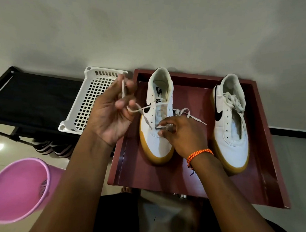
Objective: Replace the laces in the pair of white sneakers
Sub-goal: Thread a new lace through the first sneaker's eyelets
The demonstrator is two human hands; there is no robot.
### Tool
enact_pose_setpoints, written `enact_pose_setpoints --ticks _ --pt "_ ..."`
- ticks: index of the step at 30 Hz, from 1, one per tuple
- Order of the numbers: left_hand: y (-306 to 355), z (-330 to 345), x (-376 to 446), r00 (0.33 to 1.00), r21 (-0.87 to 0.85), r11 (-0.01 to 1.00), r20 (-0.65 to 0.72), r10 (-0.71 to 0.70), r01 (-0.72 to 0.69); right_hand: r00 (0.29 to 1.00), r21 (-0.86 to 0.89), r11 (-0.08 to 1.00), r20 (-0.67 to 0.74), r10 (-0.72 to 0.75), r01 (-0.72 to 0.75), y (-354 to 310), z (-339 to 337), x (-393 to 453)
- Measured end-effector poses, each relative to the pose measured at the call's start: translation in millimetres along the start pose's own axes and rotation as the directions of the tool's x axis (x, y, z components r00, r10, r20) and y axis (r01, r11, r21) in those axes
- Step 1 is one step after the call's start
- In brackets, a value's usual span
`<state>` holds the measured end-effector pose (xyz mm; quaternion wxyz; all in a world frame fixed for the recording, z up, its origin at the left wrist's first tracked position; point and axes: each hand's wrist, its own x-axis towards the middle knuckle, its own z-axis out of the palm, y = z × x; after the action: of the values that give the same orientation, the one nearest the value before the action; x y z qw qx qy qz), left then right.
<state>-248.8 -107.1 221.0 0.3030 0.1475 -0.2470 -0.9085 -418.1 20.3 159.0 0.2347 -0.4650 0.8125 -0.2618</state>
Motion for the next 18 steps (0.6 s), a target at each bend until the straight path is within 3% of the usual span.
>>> enact_pose_setpoints --ticks 1,2,3,4,5,6,7,8,12,13,16,18 --pt "2 -1 1 0.999 0.078 0.997 -0.042 -0.019 0.022 1.0 -0.001 1.0 0.003 -0.003 0.003 1 0 0" --pt "0 -4 2 0.991 0.287 0.957 -0.133 -0.01 0.048 1.0 -0.009 1.0 0.005 -0.004 0.004 2 1 1" --pt "-6 -7 4 0.974 0.568 0.817 -0.225 0.035 0.102 1.0 -0.013 1.0 0.006 -0.006 0.006 3 1 1" --pt "-14 -12 6 0.953 0.823 0.535 -0.287 0.101 0.191 1.0 -0.013 1.0 0.008 -0.008 0.008 3 2 2" --pt "-24 -19 8 0.946 0.947 0.165 -0.297 0.127 0.275 1.0 -0.01 1.0 0.009 -0.007 0.007 3 3 2" --pt "-32 -25 9 0.947 0.932 -0.168 -0.309 0.088 0.32 1.0 -0.008 1.0 0.004 -0.006 0.006 3 4 3" --pt "-40 -29 10 0.94 0.868 -0.368 -0.336 0.057 0.333 1.0 -0.013 1.0 0.0 -0.007 0.007 3 5 4" --pt "-44 -31 11 0.942 0.848 -0.421 -0.332 0.049 0.321 1.0 -0.018 1.0 0.002 -0.007 0.007 2 5 4" --pt "-42 -29 15 0.988 0.938 -0.309 -0.146 0.056 0.156 1.0 -0.004 1.0 0.005 0.013 -0.013 2 4 3" --pt "-40 -26 14 0.992 0.964 -0.235 -0.117 0.056 0.127 1.0 -0.005 1.0 0.006 0.011 -0.011 2 3 3" --pt "-31 -16 9 0.992 0.976 0.195 -0.11 0.058 0.096 1.0 -0.028 1.0 0.014 -0.006 0.006 1 2 2" --pt "-24 -8 5 0.991 0.874 0.477 -0.126 0.039 0.092 1.0 -0.046 0.999 0.003 -0.018 0.018 1 1 1"
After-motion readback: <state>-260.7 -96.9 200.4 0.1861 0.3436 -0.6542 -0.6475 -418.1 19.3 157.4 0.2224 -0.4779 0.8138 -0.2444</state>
